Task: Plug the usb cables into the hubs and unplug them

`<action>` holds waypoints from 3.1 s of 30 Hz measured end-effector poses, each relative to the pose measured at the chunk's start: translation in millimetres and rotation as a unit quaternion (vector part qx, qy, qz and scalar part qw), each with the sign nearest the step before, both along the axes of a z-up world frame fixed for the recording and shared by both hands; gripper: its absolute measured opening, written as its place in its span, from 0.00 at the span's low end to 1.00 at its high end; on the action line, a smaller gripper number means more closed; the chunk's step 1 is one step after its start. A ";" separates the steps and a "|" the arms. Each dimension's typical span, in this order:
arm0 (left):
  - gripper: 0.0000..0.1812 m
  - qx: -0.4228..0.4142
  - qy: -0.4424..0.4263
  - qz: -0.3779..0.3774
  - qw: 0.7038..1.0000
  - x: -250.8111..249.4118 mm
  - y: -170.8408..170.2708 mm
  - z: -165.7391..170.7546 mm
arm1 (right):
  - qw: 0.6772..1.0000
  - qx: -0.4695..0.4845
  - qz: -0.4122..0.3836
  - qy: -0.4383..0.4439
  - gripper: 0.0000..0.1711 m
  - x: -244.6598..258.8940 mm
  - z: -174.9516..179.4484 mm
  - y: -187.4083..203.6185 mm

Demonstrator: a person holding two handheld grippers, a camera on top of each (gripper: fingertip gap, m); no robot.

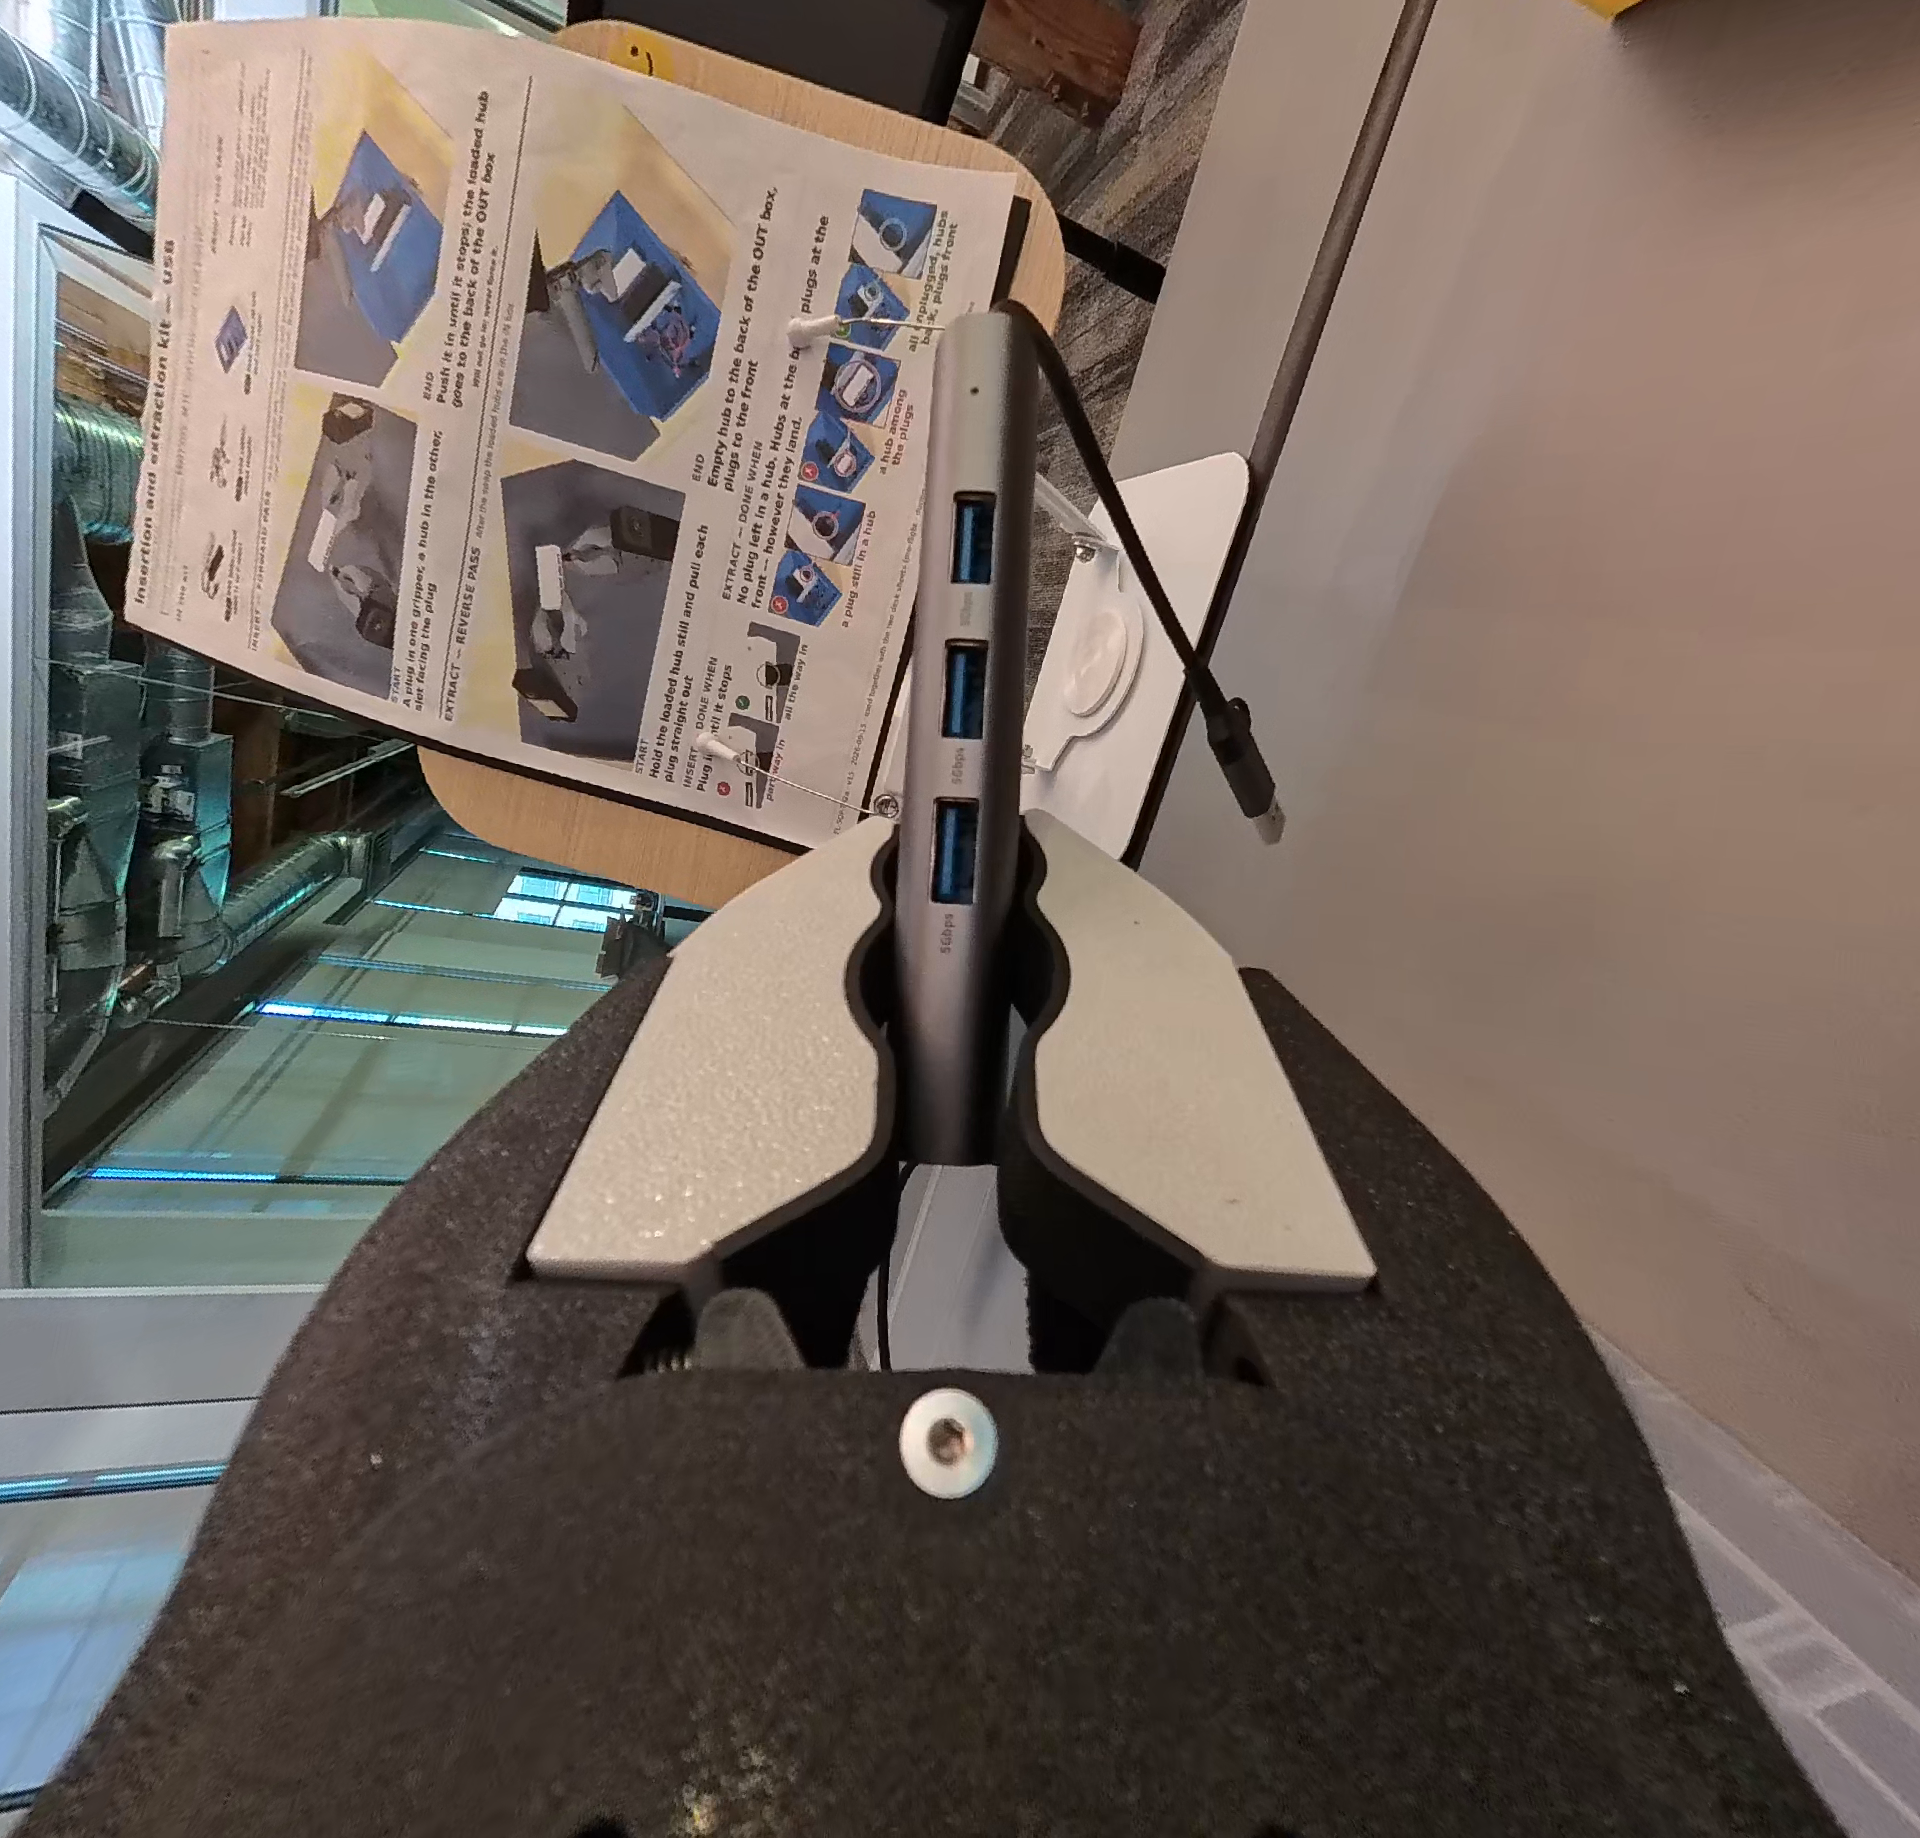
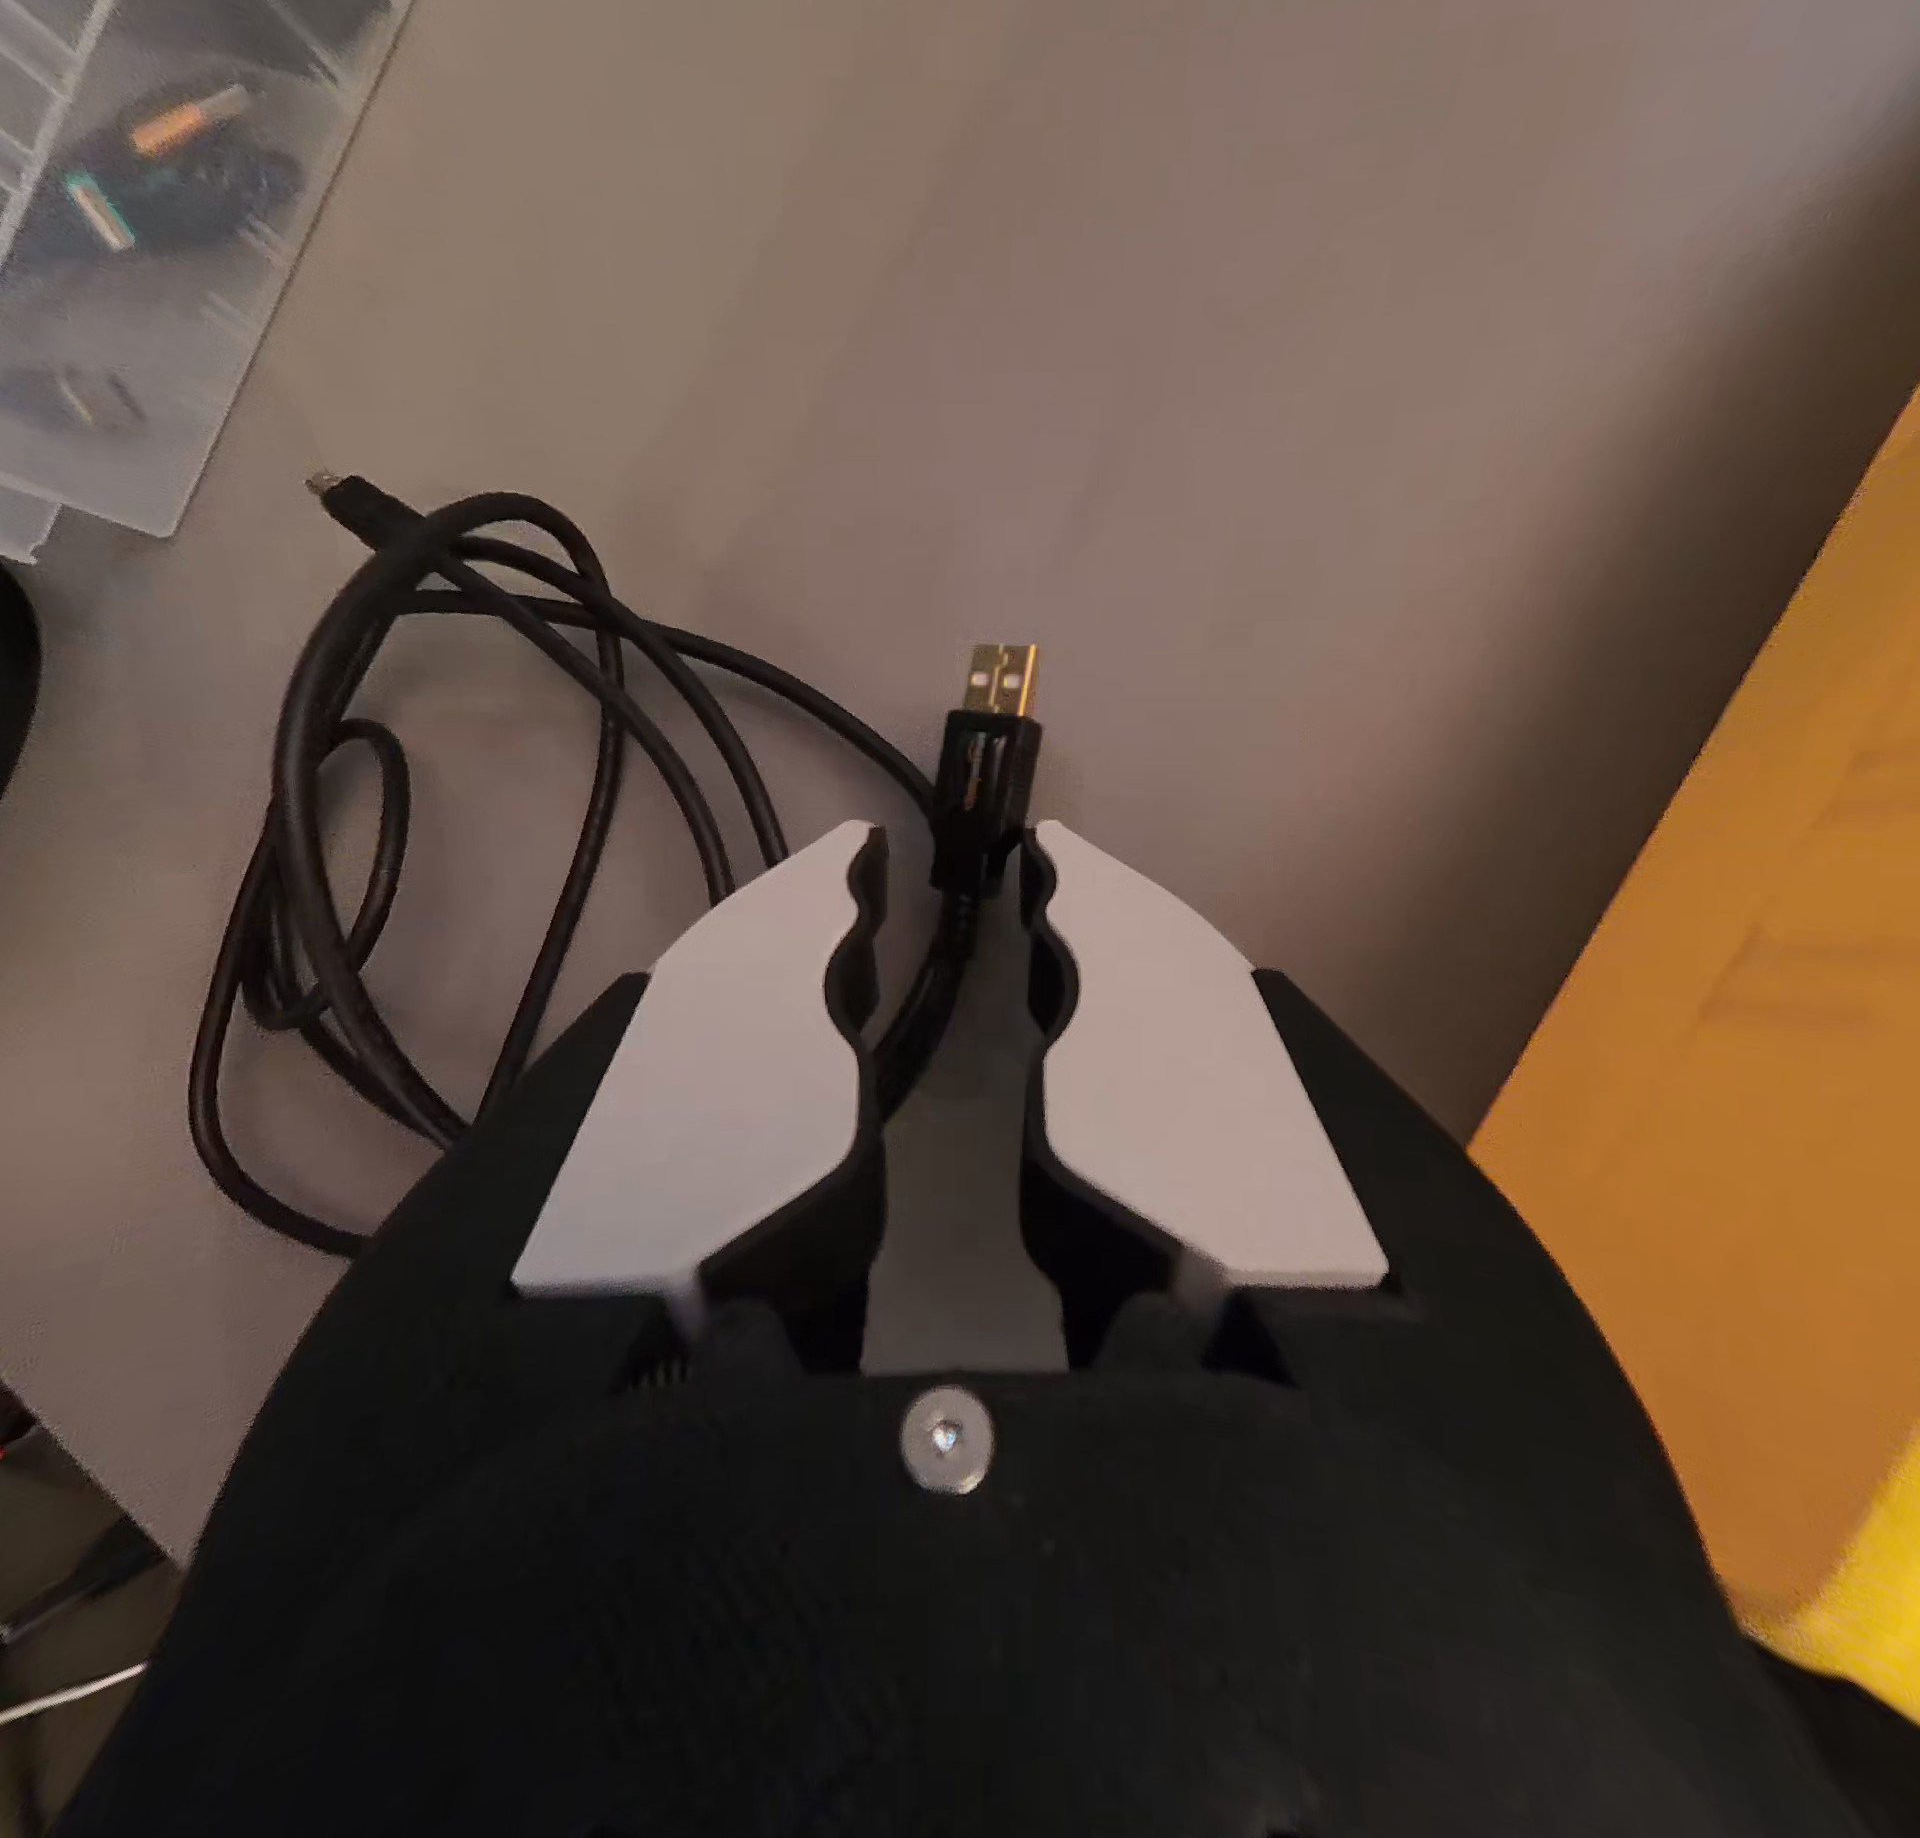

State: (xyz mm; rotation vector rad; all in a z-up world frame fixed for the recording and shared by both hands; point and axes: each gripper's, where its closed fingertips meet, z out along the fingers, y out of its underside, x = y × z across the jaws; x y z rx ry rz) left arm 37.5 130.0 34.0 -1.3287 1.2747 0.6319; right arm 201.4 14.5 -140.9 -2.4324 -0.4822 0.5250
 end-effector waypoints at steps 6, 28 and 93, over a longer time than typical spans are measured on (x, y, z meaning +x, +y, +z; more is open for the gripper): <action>0.09 -0.003 0.001 -0.001 1.000 1.1 0.5 -2.0 | 1.000 0.015 -0.009 -0.012 0.15 6.8 2.3 -5.2; 0.09 -0.002 -0.005 -0.011 1.000 6.4 -3.5 0.2 | 0.994 0.022 -0.093 0.058 0.10 45.9 -3.9 -56.5; 0.09 0.000 -0.036 -0.031 0.999 6.8 -18.6 22.7 | 0.932 0.111 -0.004 0.345 0.10 -18.3 145.4 26.6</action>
